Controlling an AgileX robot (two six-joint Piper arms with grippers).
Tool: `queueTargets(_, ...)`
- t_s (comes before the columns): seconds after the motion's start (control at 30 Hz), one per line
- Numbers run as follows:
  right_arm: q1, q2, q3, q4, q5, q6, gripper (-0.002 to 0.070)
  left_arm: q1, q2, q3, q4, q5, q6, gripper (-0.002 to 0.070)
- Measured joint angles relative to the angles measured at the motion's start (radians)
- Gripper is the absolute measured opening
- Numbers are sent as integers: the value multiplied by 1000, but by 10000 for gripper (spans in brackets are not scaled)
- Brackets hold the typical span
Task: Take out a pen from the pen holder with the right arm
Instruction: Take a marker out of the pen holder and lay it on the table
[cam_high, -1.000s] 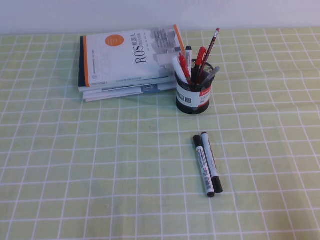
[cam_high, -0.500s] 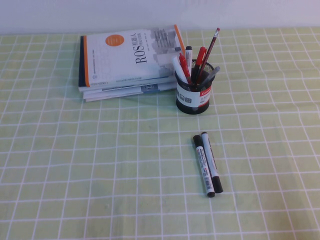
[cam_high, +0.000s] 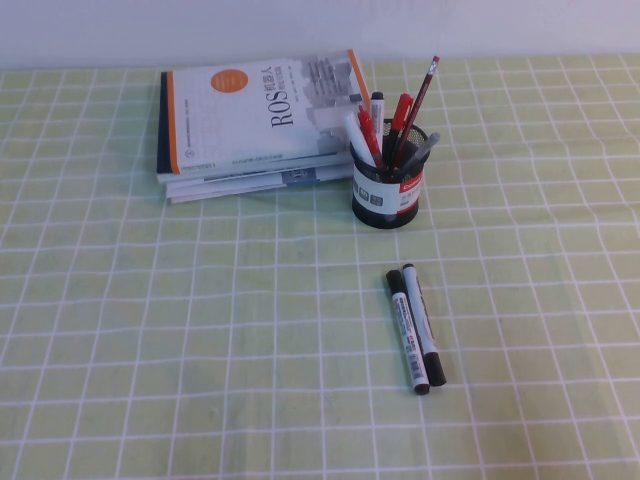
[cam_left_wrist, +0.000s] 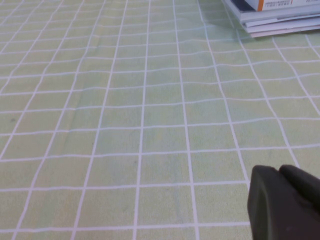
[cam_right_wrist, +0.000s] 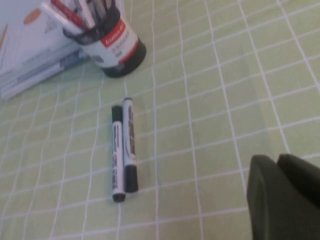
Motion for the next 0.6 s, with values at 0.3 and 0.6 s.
queueTargets(0.3,0,346,-207,0,118,-134,-13,0,0,0,0,0,0,-5)
queueTargets(0.6,140,604,-307,22,-6,-171,-12,0,0,0,0,0,0,-5)
